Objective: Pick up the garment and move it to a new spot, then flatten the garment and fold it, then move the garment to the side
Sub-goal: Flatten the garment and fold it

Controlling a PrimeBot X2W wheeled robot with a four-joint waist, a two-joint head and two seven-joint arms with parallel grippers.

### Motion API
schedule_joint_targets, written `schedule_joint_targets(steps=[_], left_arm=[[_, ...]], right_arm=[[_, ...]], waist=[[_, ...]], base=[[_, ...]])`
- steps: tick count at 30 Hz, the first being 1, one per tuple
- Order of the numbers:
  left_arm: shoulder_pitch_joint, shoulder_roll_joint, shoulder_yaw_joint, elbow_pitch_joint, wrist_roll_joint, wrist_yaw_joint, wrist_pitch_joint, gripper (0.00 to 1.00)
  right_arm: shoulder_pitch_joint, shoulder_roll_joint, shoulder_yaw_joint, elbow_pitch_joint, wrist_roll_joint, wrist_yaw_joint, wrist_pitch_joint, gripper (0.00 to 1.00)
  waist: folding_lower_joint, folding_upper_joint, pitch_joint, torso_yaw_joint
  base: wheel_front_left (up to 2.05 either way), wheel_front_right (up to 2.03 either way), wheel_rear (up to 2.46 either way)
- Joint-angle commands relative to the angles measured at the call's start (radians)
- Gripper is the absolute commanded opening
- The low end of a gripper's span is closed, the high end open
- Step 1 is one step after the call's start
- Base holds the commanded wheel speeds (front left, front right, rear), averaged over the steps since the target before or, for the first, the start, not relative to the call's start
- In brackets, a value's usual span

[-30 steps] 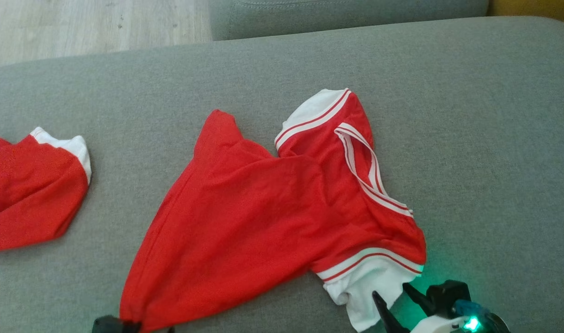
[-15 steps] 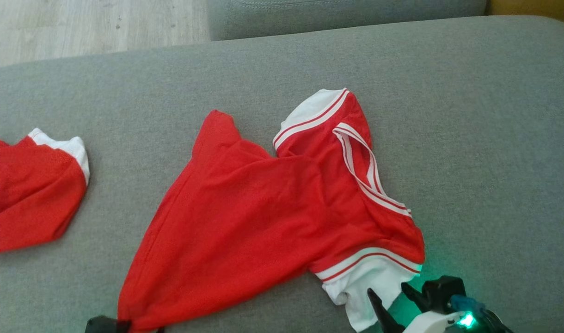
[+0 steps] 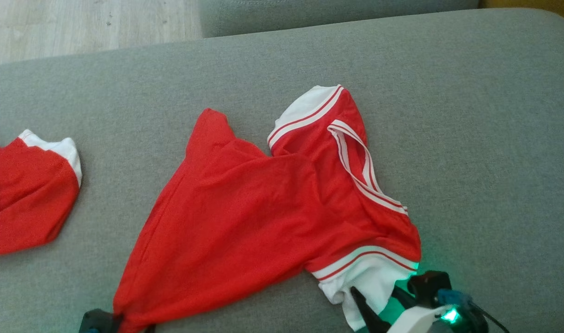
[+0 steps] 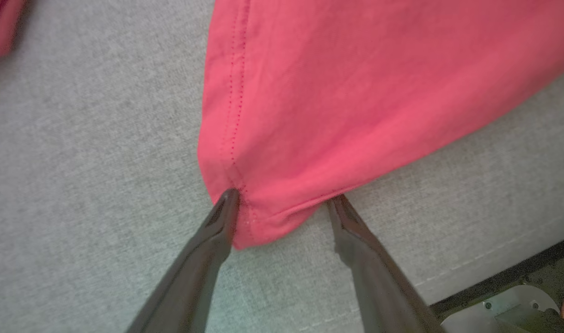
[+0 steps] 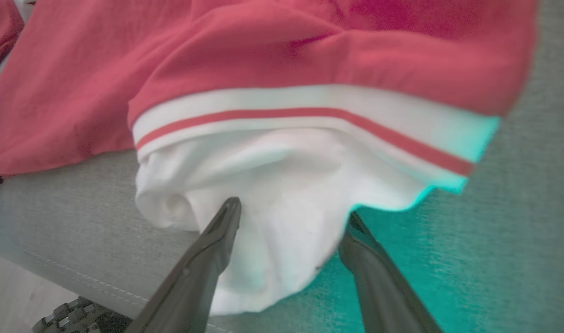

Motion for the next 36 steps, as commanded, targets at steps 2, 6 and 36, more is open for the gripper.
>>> schedule_joint_targets(steps=[2, 6, 36], left_arm=[[-0.059, 0.014, 0.02, 0.015, 0.008, 0.002, -0.012, 0.42], [-0.091, 0.002, 0.005, 0.059, 0.009, 0.002, -0.06, 0.0], [-0.702, -0.023, 0.099, -0.683, -0.353, 0.016, 0.13, 0.0]], right_arm=[[-0.035, -0.009, 0.047, -0.012, 0.034, 0.008, 0.023, 0.55], [-0.049, -0.011, 0.038, -0.035, 0.106, 0.008, 0.022, 0.0], [-0.388, -0.026, -0.57, -1.023, 0.712, 0.008, 0.464, 0.0]], waist=[[0.0, 0.0, 0.0, 0.0], [0.0, 0.0, -0.008, -0.001], [0.0, 0.0, 0.013, -0.07]], base=[[0.0, 0.0, 0.0], [0.0, 0.0, 0.0], [0.0, 0.0, 0.0]])
